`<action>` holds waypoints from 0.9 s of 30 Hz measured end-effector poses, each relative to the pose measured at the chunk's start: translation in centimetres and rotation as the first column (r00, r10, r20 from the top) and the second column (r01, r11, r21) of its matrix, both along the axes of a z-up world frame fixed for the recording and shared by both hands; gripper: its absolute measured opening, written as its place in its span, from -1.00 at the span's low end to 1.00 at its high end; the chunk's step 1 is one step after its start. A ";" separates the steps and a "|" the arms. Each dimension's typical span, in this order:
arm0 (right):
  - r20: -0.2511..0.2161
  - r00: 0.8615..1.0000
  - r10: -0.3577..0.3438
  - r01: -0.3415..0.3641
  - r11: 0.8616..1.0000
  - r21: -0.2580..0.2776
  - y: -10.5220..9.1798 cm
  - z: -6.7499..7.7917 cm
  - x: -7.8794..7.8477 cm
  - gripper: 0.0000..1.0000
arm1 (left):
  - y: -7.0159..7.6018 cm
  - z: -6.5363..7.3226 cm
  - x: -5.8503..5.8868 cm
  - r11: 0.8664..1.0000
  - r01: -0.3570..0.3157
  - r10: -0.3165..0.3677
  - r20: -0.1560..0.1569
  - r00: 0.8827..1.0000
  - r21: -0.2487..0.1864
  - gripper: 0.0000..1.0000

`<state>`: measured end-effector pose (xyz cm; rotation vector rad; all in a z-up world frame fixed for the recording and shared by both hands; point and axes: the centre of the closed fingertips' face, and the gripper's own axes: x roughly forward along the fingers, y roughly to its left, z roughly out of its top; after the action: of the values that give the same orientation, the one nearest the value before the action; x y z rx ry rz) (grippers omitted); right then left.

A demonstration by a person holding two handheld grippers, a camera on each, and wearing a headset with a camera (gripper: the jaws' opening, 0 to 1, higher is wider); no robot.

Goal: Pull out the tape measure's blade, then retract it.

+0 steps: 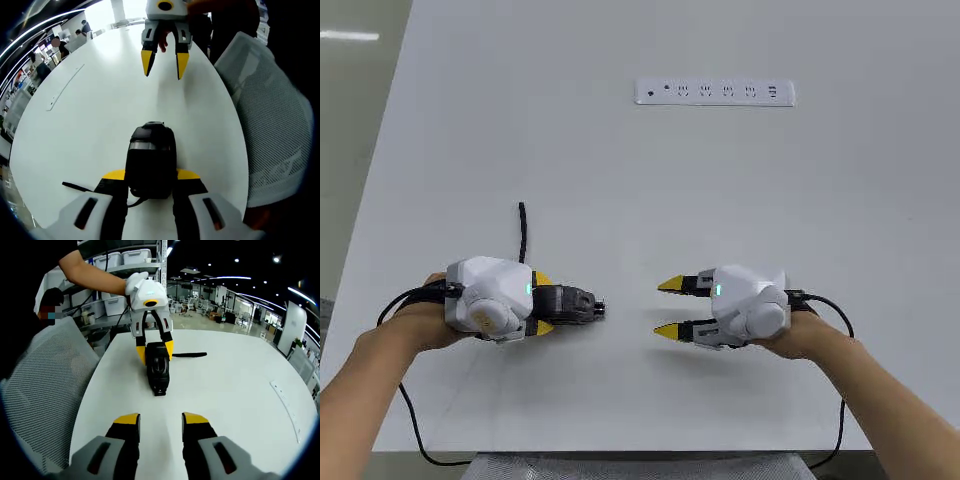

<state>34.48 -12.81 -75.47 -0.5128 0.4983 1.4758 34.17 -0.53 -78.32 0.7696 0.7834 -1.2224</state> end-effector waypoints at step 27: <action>-0.042 0.993 0.110 -0.109 0.994 0.014 6.7 -4.3 0.3 -0.54 | 0.8 -0.8 0.3 0.998 -0.016 0.014 -0.025 1.000 -0.056 -0.42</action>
<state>34.76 -6.11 -79.77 -0.5074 0.5012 1.5963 34.51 0.26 -79.14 0.7029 0.7704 -1.2373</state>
